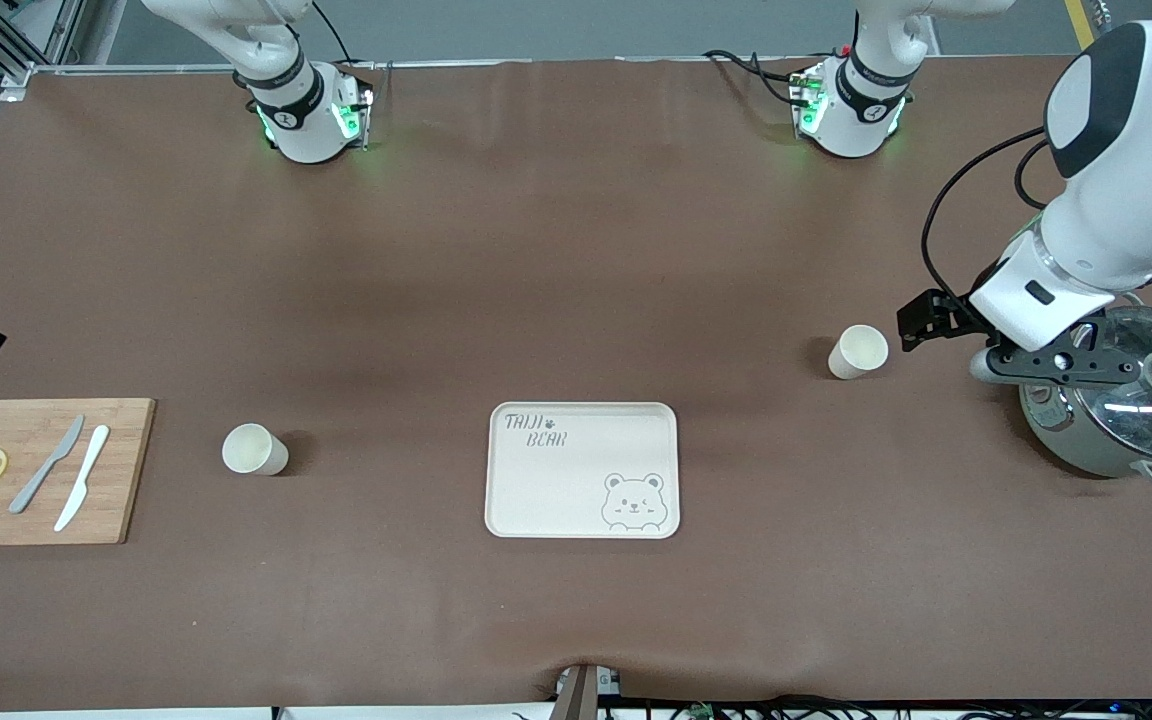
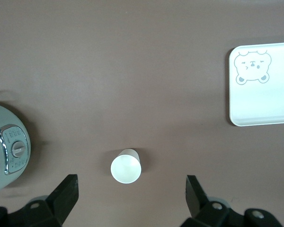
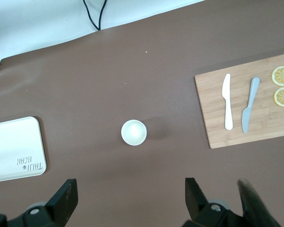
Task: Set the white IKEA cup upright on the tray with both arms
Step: 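Reach the left gripper down to the white cup beside the pot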
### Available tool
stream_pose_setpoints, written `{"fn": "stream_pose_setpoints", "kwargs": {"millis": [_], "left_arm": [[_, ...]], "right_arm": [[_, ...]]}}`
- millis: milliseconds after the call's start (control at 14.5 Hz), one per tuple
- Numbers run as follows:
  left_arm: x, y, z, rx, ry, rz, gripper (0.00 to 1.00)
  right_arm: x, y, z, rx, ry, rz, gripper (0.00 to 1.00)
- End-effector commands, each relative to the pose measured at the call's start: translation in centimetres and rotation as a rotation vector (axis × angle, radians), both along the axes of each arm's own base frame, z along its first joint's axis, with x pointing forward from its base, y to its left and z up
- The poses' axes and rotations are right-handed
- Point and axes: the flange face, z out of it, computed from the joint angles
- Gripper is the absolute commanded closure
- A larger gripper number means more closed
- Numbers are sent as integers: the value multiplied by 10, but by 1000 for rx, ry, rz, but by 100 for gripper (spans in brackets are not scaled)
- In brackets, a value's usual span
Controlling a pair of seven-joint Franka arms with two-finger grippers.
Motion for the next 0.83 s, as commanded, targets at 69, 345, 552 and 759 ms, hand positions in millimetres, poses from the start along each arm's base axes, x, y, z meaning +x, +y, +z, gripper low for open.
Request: {"fn": "stream_pose_setpoints", "kwargs": {"millis": [69, 345, 552, 759], "left_arm": [[3, -7, -2, 27, -8, -8, 0], [5, -10, -39, 44, 44, -24, 0], [-7, -5, -78, 36, 13, -31, 0], [-23, -1, -122, 24, -23, -31, 0]], "right_arm": [[-8, 6, 18, 5, -22, 5, 0], [-34, 3, 26, 16, -20, -1, 0], [-46, 6, 18, 1, 20, 27, 0], [-48, 3, 16, -24, 26, 134, 0]]}}
